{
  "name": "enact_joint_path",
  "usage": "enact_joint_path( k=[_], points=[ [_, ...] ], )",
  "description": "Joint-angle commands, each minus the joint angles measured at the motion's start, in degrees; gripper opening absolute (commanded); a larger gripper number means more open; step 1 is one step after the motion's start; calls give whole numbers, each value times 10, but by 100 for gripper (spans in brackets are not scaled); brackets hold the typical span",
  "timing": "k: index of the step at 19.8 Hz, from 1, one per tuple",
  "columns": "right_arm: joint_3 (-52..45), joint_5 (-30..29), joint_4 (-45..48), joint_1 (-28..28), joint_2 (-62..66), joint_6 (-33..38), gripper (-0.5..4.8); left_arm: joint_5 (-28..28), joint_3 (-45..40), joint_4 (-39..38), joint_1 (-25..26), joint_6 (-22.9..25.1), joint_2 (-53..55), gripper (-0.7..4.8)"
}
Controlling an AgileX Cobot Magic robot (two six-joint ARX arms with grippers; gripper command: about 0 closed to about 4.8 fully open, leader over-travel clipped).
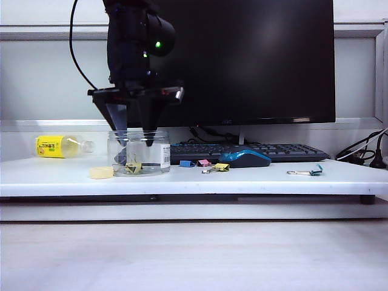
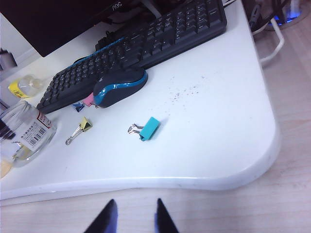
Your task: Take the clips out of the round transparent plastic box and place them on the table.
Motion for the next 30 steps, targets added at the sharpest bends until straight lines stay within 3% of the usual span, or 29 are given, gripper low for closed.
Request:
enact_joint_path(
  k=[1,5,8,18,29,30],
  points=[
    [1,1,6,0,0,-2,107,3,-5,-4,0,11,-3,273],
    [1,1,5,0,0,-2,107,3,-5,-4,1,11,-3,268],
    [1,1,6,0,0,-2,107,1,-5,-4,1,11,1,214],
    [1,2,5,0,0,-2,107,3,-8,-4,3,11,36,243],
    [1,2,4,0,0,-12,107,0,-9,-3,5,13,56,235],
    [1,2,4,0,0,-12,107,-3,-9,-3,5,13,58,209]
  ],
)
